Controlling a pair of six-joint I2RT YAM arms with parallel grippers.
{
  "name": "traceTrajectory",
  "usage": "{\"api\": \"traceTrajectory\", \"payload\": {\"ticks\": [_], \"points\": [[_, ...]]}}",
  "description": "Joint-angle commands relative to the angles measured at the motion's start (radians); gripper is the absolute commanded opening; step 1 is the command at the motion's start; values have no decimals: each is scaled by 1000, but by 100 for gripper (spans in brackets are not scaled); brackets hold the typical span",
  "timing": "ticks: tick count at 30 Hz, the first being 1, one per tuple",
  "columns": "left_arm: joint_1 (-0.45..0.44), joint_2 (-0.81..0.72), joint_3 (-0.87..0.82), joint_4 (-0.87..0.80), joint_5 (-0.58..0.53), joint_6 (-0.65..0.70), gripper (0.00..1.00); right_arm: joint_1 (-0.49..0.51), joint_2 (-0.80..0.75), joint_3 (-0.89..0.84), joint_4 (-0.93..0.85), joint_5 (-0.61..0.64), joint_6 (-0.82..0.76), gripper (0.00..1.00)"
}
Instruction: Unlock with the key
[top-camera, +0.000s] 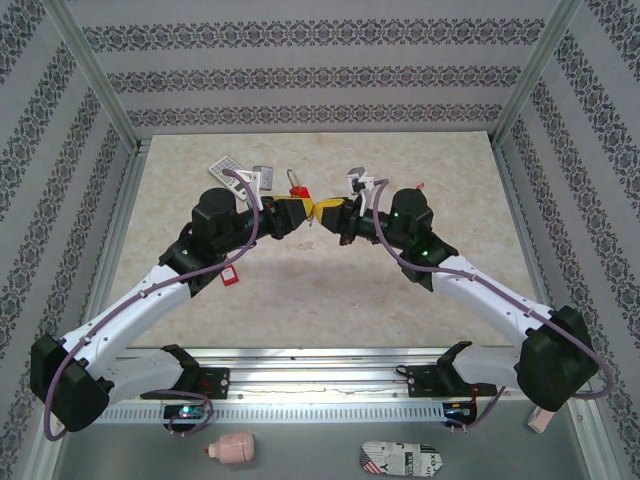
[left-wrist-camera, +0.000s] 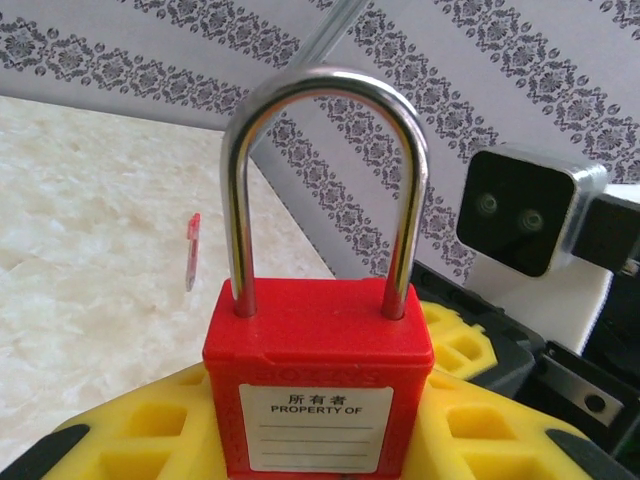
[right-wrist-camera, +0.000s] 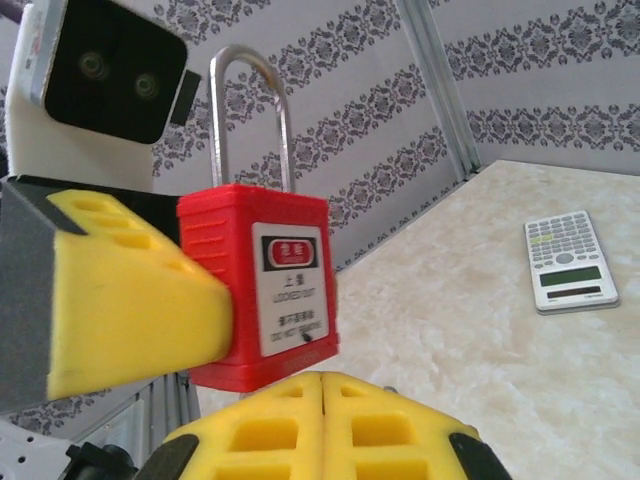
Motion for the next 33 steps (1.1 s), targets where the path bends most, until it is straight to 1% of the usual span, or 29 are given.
{"api": "traceTrajectory", "payload": {"ticks": [1,4,7,8,10,13,15,18,22,25,33], "points": [[-36,-71,23,217,226,-18,0,-35,62,-8,-112,95,7,4],[-36,-67,21,227,225,-18,0,-29,75,0,-120,82,2,4],[-36,-69,36,179,214,10,0,-26,73,-11,-125,104,3,7],[-36,-74,39,164,204,20,0,-32,62,-22,-121,122,6,9],[-34,-96,23,178,188,30,0,-57,33,-59,-77,129,44,17],[-27,-127,-16,278,201,19,0,-106,-9,-107,41,49,140,27],[-20,-134,-11,291,221,41,0,-124,-48,-129,118,-24,192,35],[-1,-114,13,299,256,69,0,-142,-99,-135,189,-108,248,40],[26,-53,36,358,308,62,0,-152,-100,-109,298,-214,338,43],[35,-28,56,333,306,101,0,-148,-87,-88,394,-279,412,44],[43,4,52,382,310,95,0,-132,-74,-90,495,-320,502,45]]}}
